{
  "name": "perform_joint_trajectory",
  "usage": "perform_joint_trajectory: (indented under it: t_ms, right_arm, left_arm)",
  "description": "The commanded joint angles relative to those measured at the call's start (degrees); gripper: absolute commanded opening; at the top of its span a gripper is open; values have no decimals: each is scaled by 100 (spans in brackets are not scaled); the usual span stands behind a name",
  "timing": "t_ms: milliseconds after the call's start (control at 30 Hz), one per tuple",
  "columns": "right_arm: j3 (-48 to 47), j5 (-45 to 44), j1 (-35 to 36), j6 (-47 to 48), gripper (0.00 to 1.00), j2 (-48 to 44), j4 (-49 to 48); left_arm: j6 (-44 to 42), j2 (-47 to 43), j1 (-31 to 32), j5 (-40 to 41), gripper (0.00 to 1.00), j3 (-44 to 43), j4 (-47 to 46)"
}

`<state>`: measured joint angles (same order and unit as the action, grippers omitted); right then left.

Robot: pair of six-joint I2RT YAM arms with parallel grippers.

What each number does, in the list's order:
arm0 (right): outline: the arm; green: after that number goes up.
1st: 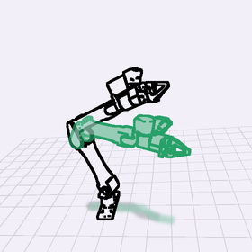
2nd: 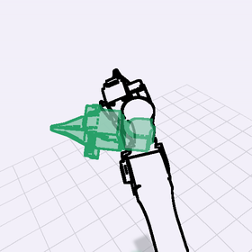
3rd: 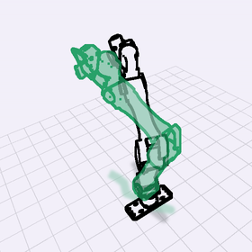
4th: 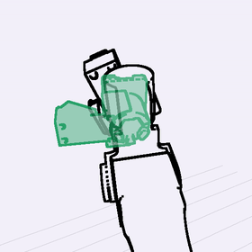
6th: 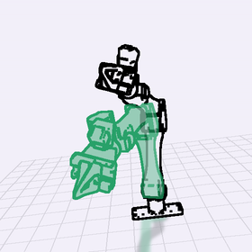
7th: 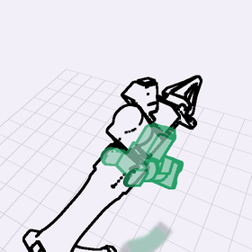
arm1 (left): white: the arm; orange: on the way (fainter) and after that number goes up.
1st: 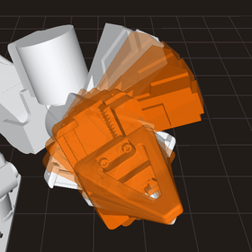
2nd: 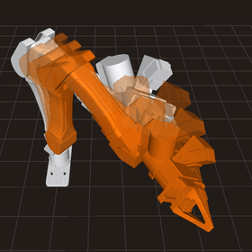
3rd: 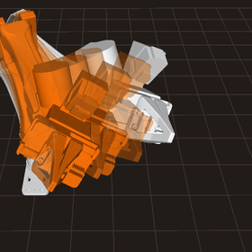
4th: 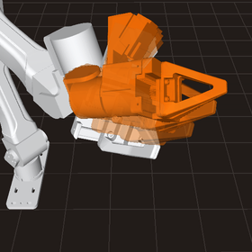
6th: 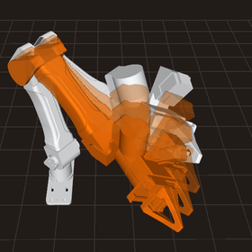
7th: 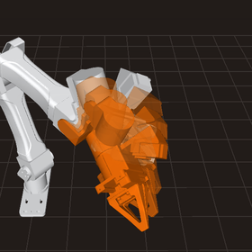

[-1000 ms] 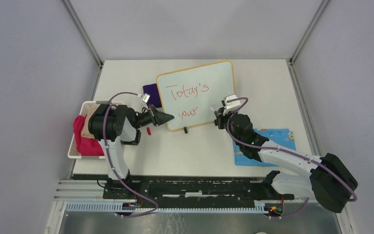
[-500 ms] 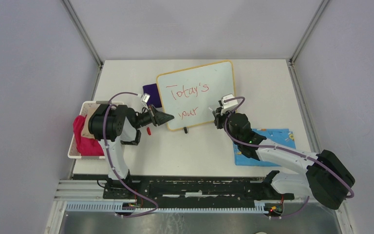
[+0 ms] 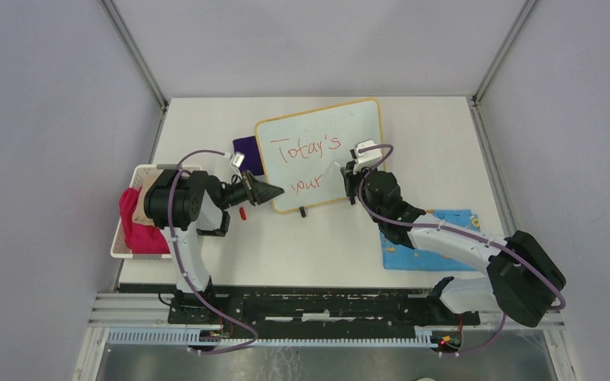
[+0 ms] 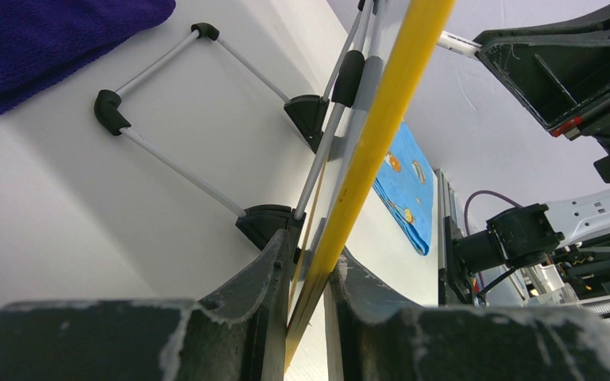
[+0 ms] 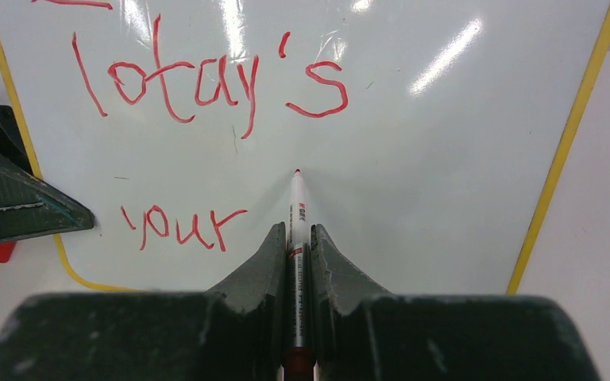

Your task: Write a sentence on the whiteboard

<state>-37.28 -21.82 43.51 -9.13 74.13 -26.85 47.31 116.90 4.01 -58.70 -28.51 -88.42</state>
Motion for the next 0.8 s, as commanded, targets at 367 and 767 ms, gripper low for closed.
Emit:
perform_joint_trajectory:
  t_ms: [367,767]
  right_arm:
    - [-14,-93,-114,-63,0,109,-145]
    - [432,99,-121,-49,0,-90,-119]
  left_arm:
    - [270,202,13,141,2,-4,-860]
    - [262,195,23,139,2,4,-856]
